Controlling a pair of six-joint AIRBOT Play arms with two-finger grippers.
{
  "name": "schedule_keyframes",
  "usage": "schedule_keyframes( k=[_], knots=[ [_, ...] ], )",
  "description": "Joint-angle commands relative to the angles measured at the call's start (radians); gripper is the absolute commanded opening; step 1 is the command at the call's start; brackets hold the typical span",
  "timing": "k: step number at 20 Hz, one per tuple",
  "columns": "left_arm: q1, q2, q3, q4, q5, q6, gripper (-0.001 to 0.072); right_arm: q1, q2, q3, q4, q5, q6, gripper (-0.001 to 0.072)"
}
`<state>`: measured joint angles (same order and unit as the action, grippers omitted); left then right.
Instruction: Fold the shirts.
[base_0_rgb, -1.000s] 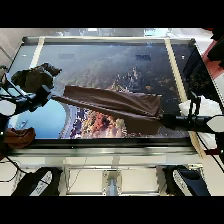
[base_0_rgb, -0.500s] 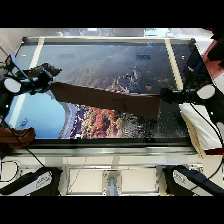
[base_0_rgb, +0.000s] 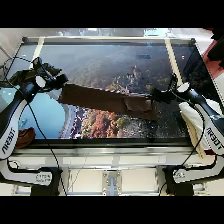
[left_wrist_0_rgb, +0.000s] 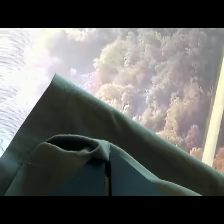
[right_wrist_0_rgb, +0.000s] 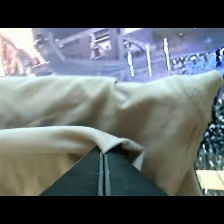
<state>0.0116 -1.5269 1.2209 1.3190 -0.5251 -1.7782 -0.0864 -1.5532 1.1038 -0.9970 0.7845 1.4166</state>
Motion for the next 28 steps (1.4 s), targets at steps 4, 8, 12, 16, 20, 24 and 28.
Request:
schedule_keyframes(
  k=[4, 8, 12, 16, 20, 24, 28],
  knots=[
    [-0.006, -0.047, 0.004, -0.030, 0.126, -0.010, 0.0017, 0.001, -0.055, 0.003, 0.012, -0.012, -0.027, 0.0025],
    [-0.006, -0.041, 0.069, -0.085, 0.132, -0.009, 0.0689, -0.007, -0.040, 0.063, 0.024, 0.084, -0.045, 0.0057],
    [-0.006, 0.013, 0.187, -0.085, 0.132, -0.003, 0.0658, -0.060, 0.079, 0.192, -0.031, 0.282, -0.092, 0.0405],
    [-0.058, 0.077, 0.257, -0.092, 0.116, 0.235, 0.0657, -0.160, 0.218, 0.216, -0.251, 0.351, -0.064, 0.0502],
    [-0.228, 0.083, 0.264, -0.089, 0.036, 0.657, 0.0660, -0.287, 0.200, 0.108, -0.120, 0.384, -0.074, 0.0505],
    [-0.348, 0.073, 0.264, -0.089, -0.010, 0.675, 0.0660, -0.365, 0.109, -0.065, 0.127, 0.361, -0.169, 0.0661],
    [-0.377, 0.031, 0.264, -0.092, -0.102, 0.644, 0.0660, -0.348, 0.011, -0.106, 0.259, 0.312, -0.266, 0.0679]
  ],
)
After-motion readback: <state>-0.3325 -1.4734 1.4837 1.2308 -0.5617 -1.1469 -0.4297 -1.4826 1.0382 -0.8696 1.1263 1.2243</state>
